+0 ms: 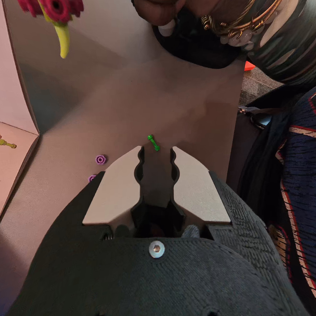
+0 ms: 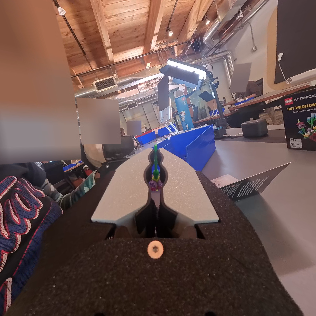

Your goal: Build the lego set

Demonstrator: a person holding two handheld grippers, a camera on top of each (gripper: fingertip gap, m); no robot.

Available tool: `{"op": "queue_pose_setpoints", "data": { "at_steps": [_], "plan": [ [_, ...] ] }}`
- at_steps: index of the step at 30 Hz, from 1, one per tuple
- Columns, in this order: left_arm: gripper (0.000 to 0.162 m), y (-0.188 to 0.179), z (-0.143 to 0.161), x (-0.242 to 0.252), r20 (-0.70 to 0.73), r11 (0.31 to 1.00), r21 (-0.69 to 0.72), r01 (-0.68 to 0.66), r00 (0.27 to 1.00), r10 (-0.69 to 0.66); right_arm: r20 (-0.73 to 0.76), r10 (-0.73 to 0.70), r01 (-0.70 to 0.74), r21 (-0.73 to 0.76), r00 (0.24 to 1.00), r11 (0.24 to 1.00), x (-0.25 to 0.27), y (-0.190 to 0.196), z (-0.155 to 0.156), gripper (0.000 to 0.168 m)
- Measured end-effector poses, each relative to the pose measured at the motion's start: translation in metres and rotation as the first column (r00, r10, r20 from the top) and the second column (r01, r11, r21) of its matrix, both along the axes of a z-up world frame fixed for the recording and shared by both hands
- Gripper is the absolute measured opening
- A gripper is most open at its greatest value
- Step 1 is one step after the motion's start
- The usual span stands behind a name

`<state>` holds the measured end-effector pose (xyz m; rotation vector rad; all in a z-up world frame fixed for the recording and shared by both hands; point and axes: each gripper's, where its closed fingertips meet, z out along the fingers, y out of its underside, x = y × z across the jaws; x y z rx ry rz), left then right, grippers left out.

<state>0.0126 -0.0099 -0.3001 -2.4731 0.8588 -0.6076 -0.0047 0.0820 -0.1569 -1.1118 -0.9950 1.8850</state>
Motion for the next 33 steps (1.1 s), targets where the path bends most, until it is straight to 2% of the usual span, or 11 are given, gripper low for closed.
{"op": "queue_pose_setpoints", "data": {
  "at_steps": [1,4,6,8,11,13,15,19,22,28,33],
  "plan": [
    [0.03,0.0,0.0,-0.001,-0.003,1.0,0.001,0.0,1.0,0.0,0.001,0.0,0.0,0.0,1.0,1.0,0.0,0.0,0.0,0.003],
    [0.031,0.007,0.004,-0.004,0.014,0.998,0.048,-0.029,1.0,0.028,0.004,0.001,-0.001,-0.001,1.0,1.0,0.0,0.0,-0.001,0.003],
    [0.03,0.024,0.021,-0.008,0.079,0.979,0.175,-0.108,0.992,0.095,0.004,0.002,-0.002,-0.001,1.0,1.0,-0.001,0.0,-0.001,0.003],
    [0.03,0.043,0.049,-0.015,0.192,0.916,0.338,-0.216,0.969,0.157,0.005,0.004,-0.004,0.001,1.0,1.0,-0.001,-0.001,-0.001,0.003],
    [0.028,0.059,0.091,-0.021,0.344,0.771,0.539,-0.338,0.924,0.165,0.017,0.012,-0.012,0.014,1.0,1.0,-0.003,-0.004,-0.003,0.003],
    [0.026,0.066,0.106,-0.023,0.366,0.693,0.618,-0.372,0.916,0.166,0.033,0.013,-0.014,0.033,0.999,0.999,-0.005,-0.006,-0.005,0.003],
    [0.025,0.072,0.11,-0.022,0.333,0.655,0.665,-0.359,0.927,0.171,0.045,0.015,-0.017,0.053,0.999,0.998,-0.006,-0.009,-0.007,0.003],
    [0.022,0.08,0.109,-0.011,0.29,0.676,0.673,-0.3,0.948,0.132,0.049,0.028,-0.031,0.062,0.998,0.998,-0.007,-0.012,-0.008,0.003],
    [0.005,0.085,0.106,-0.008,0.256,0.682,0.681,-0.267,0.959,0.12,0.049,0.037,-0.04,0.062,0.998,0.997,-0.007,-0.013,-0.008,0.003],
    [0.005,0.085,0.104,-0.01,0.311,0.704,0.643,-0.301,0.943,0.118,-0.015,0.02,-0.019,0.057,1.0,0.998,-0.002,-0.011,0.001,0.006],
    [0.005,0.083,0.096,-0.013,0.272,0.721,0.632,-0.284,0.953,0.137,-0.01,0.001,-0.001,0.08,1.0,0.997,-0.003,-0.01,0.0,0.008]
  ]
}}
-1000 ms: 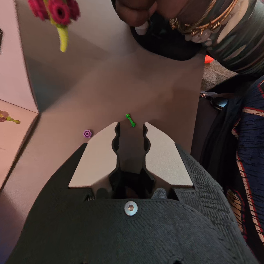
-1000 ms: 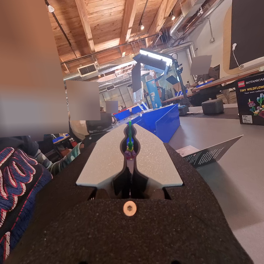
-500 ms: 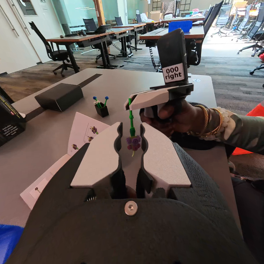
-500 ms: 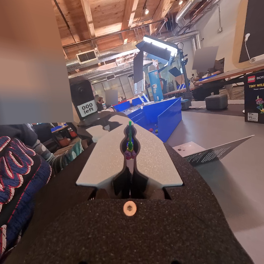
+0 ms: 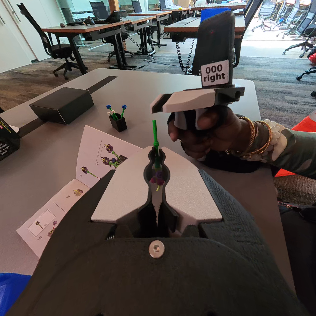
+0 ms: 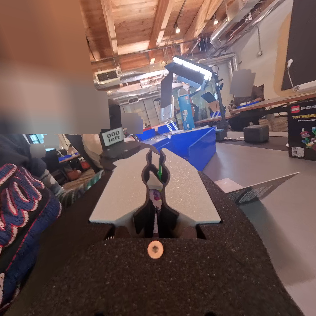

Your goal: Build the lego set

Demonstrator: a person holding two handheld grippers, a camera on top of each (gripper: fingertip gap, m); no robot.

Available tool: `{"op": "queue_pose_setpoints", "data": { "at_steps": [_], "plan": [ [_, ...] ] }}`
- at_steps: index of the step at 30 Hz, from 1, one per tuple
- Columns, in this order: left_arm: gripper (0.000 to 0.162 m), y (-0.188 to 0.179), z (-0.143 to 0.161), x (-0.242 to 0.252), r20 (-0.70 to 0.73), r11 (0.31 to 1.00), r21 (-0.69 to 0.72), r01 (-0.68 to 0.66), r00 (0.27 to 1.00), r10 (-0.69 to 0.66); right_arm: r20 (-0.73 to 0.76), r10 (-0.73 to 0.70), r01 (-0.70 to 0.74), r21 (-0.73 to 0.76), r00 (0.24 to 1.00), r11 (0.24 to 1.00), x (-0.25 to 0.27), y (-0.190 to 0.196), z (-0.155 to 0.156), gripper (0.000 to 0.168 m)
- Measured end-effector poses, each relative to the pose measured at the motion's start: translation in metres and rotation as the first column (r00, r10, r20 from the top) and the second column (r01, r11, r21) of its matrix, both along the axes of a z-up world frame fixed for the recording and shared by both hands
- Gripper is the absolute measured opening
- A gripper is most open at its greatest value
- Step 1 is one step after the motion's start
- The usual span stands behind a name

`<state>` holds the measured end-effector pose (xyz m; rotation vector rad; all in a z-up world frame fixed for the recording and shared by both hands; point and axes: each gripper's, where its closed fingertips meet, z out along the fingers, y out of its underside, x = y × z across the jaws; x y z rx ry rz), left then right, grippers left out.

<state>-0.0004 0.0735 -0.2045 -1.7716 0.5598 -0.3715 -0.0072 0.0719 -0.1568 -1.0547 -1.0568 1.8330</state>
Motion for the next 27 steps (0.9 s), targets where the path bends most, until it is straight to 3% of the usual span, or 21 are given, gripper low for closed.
{"op": "queue_pose_setpoints", "data": {
  "at_steps": [9,17,27],
  "plan": [
    [0.005,-0.002,0.001,0.002,-0.002,1.0,0.023,0.006,1.0,-0.006,0.049,-0.038,0.033,0.113,0.998,0.993,-0.004,-0.004,-0.008,0.003],
    [0.017,-0.001,0.003,-0.004,0.001,0.999,0.035,-0.027,1.0,0.027,0.066,-0.074,0.067,0.112,0.995,0.991,-0.005,0.001,-0.011,0.002],
    [0.012,0.003,0.014,0.002,0.016,0.996,0.085,-0.004,1.0,0.003,0.078,-0.064,0.054,0.121,0.995,0.991,-0.006,-0.002,-0.013,0.003]
  ]
}}
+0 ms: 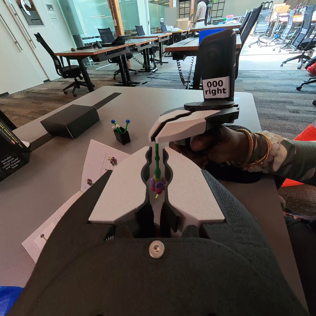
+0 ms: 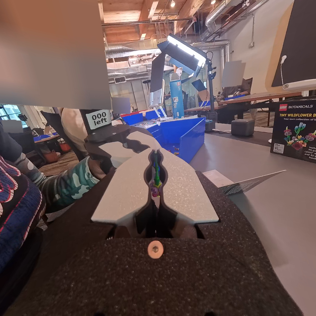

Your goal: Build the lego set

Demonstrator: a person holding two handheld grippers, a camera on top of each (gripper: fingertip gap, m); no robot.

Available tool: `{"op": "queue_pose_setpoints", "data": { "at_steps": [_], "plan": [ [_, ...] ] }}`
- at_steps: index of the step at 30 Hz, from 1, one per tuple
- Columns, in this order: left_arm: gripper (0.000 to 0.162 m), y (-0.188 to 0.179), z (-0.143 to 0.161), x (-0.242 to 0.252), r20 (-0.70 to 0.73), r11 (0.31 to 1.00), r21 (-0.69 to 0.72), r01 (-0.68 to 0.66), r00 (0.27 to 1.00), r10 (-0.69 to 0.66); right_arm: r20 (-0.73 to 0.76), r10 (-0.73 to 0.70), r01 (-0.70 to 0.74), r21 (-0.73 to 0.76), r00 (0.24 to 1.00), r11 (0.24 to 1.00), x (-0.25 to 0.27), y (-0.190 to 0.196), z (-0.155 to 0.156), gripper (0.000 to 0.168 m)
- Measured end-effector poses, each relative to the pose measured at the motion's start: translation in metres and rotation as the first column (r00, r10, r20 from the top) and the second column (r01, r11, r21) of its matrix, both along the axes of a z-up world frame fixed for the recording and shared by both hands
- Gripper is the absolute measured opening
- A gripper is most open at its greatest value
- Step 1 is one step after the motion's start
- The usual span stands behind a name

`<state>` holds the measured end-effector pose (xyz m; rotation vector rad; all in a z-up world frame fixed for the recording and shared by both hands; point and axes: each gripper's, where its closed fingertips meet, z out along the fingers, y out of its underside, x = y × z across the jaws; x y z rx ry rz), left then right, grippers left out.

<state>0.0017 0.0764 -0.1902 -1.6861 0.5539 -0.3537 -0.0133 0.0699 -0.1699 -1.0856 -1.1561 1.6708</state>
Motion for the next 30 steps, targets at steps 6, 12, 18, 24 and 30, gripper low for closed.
{"op": "queue_pose_setpoints", "data": {
  "at_steps": [6,12,18,24,30],
  "plan": [
    [0.003,-0.001,0.001,-0.001,0.012,1.0,0.006,0.022,1.0,-0.022,-0.001,0.007,-0.007,0.001,1.0,1.0,0.0,-0.002,0.0,0.003],
    [0.003,0.0,0.009,-0.028,0.114,0.998,0.066,-0.024,0.993,0.016,0.098,0.169,-0.177,0.072,0.981,0.982,0.01,-0.022,0.002,0.026],
    [0.003,-0.006,0.004,-0.059,0.208,0.988,0.096,-0.117,0.974,0.095,0.723,0.226,-0.648,0.378,0.653,0.661,0.031,-0.07,-0.079,0.025],
    [0.003,-0.007,0.002,-0.058,0.205,0.989,0.092,-0.115,0.974,0.094,0.87,0.064,-0.83,0.441,0.488,0.342,0.021,-0.072,-0.126,0.021],
    [0.003,-0.007,0.002,-0.056,0.228,0.992,0.076,-0.103,0.97,0.084,0.9,0.08,-0.875,0.392,0.429,0.283,0.02,-0.079,-0.137,0.016]
  ]
}}
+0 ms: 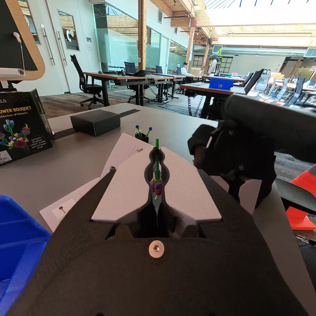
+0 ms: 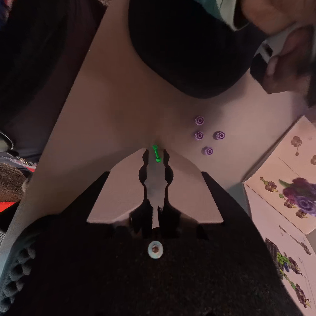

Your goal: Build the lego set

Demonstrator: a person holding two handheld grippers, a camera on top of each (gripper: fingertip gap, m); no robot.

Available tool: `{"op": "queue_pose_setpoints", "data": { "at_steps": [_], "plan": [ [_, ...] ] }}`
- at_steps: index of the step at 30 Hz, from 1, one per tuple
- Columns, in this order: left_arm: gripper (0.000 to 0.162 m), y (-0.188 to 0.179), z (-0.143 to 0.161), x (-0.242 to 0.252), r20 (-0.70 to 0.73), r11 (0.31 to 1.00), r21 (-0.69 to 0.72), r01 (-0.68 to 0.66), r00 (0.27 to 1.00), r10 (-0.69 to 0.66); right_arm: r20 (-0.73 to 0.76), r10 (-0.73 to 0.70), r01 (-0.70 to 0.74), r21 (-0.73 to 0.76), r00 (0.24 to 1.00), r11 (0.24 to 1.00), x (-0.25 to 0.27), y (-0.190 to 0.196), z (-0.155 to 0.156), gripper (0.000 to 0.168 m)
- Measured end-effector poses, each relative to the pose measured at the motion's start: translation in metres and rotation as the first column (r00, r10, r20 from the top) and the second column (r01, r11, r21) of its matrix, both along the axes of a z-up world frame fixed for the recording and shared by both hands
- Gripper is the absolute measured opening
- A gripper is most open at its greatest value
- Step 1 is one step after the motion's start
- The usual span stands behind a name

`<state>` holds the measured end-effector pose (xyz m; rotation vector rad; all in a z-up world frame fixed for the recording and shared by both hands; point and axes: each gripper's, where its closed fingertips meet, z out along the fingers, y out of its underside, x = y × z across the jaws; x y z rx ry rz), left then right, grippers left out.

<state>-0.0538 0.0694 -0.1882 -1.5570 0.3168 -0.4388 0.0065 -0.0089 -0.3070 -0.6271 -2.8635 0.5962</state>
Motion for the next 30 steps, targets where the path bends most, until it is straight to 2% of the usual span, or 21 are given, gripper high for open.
{"op": "queue_pose_setpoints", "data": {
  "at_steps": [2,5,7,10,13,17,21,30],
  "plan": [
    [0.003,0.0,-0.001,-0.001,-0.001,1.0,-0.006,-0.007,1.0,0.007,0.011,0.003,-0.003,-0.018,1.0,1.0,0.002,-0.003,-0.002,0.004],
    [0.003,0.0,0.0,-0.001,-0.011,1.0,-0.001,-0.011,1.0,0.011,-0.018,-0.048,0.048,-0.021,0.999,0.999,0.004,0.003,-0.002,0.003],
    [0.003,0.0,0.0,-0.001,-0.019,1.0,0.002,-0.014,1.0,0.014,-0.06,-0.152,0.145,-0.108,0.987,0.984,0.006,0.009,0.011,0.003],
    [0.003,-0.001,0.001,0.003,-0.021,1.0,0.005,0.002,1.0,-0.002,-0.103,-0.379,0.348,-0.236,0.92,0.907,0.021,0.036,0.043,0.003],
    [0.003,-0.002,0.0,0.009,-0.031,1.0,0.003,0.02,0.999,-0.02,-0.096,-0.557,0.537,-0.172,0.825,0.826,0.064,0.076,0.054,0.003],
    [0.003,-0.001,-0.005,0.015,-0.069,0.999,-0.017,0.031,0.997,-0.032,0.02,-0.656,0.656,-0.029,0.754,0.754,0.126,0.099,0.034,0.003],
    [0.003,0.001,-0.012,0.015,-0.133,1.0,-0.028,0.009,0.991,-0.013,0.056,-0.674,0.673,0.041,0.736,0.738,0.145,0.103,0.013,0.003],
    [0.003,0.003,-0.018,0.018,-0.139,0.998,-0.052,0.02,0.99,-0.027,0.087,-0.713,0.689,0.196,0.696,0.697,0.146,0.103,0.003,0.004]
  ]
}}
